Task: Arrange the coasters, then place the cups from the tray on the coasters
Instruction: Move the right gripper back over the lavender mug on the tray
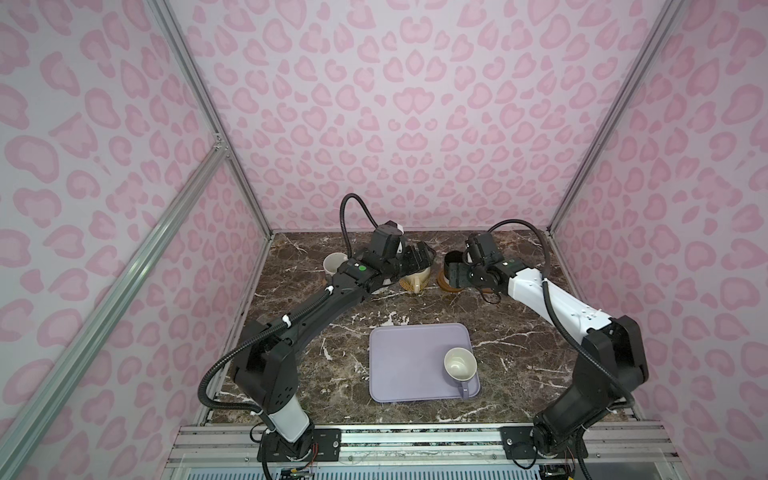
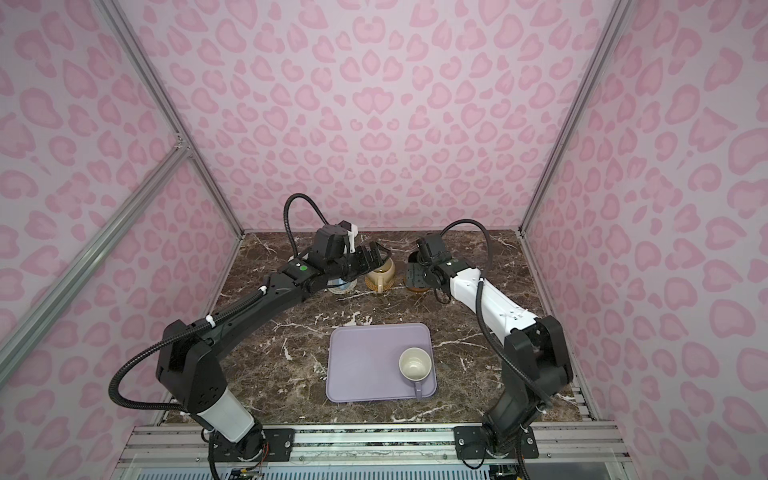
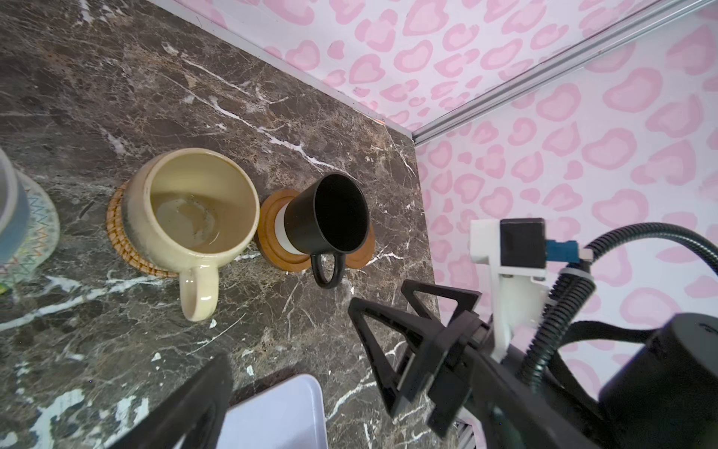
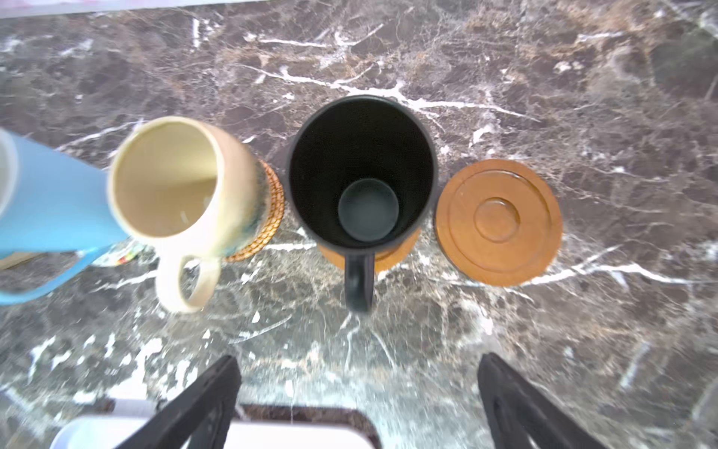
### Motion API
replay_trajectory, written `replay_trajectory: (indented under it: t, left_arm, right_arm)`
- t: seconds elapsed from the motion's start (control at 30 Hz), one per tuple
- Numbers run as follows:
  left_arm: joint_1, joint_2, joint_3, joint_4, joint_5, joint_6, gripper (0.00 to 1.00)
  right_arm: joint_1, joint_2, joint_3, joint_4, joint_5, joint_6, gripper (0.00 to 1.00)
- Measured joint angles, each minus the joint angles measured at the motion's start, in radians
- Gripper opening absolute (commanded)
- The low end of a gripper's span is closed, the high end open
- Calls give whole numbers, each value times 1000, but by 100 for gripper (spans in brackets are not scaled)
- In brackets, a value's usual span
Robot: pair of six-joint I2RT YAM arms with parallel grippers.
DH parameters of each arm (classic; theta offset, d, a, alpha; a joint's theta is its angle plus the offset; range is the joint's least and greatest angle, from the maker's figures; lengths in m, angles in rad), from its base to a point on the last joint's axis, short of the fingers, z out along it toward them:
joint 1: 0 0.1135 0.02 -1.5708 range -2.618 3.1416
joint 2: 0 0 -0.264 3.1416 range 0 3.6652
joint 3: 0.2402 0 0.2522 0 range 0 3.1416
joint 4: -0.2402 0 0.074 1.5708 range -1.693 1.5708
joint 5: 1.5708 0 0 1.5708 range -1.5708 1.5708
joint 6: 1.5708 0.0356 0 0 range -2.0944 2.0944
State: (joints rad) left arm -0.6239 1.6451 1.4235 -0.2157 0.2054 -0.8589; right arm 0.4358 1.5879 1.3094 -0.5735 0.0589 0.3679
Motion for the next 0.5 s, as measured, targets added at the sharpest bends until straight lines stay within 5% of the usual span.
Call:
replay_trajectory:
  t: [0.23,0.5]
  left_arm:
    - [-21,-115,-85,-31,79,47,98]
    - [-58,-227,-241,-74,111,56,98]
  right_arm:
    - [57,-238,-148,-99,-55,-24,98]
    - [236,-414,-276,-238,-75,3,98]
